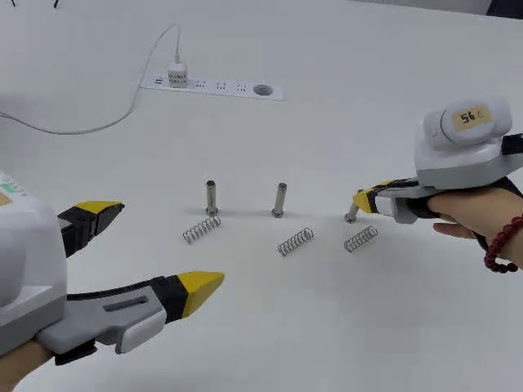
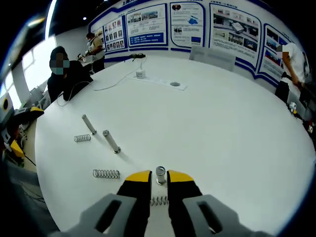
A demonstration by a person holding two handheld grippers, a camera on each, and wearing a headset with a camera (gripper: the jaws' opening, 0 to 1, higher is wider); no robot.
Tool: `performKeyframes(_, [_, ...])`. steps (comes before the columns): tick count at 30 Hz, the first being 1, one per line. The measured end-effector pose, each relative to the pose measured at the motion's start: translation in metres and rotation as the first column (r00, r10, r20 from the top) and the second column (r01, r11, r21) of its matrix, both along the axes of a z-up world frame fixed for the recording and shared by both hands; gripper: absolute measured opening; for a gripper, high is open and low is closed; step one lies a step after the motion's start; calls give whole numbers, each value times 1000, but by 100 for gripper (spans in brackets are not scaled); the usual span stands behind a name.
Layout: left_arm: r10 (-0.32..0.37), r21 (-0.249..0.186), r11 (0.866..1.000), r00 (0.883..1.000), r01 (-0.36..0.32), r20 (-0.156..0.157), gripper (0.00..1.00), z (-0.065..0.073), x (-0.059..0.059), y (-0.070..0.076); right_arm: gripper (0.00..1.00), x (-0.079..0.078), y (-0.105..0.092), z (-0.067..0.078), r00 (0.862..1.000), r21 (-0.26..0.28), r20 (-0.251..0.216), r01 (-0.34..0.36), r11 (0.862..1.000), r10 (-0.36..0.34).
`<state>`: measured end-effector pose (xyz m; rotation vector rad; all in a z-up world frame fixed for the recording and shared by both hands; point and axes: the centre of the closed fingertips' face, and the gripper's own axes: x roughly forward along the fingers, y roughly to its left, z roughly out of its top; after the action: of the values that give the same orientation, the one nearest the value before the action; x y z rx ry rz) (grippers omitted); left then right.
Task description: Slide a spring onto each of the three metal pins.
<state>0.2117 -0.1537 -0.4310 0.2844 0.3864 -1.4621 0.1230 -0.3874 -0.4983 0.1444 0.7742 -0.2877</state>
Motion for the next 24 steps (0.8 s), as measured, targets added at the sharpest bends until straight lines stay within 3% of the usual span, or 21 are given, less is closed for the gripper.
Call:
performKeyframes(10, [-10,5,1000,1000,10,-1,78,-3,2,1,24,-1,8,13,997,27,76,4,1000,-6])
performKeyframes(15, [-19,22,1000,1000,19,22,76,-7,6,1,30,-1,12,25,992,30,130,-6,1000,2])
performKeyframes(16, [-26,37,999,998,25,51,75,-9,8,1,31,-1,13,27,990,30,138,-8,1000,4])
performKeyframes(18, [-36,56,998,996,32,77,74,-12,9,1,35,-1,14,29,988,33,153,-9,999,4])
performKeyframes(24, [-41,53,998,998,39,46,72,-18,12,-6,42,-3,22,40,980,36,198,-30,999,23])
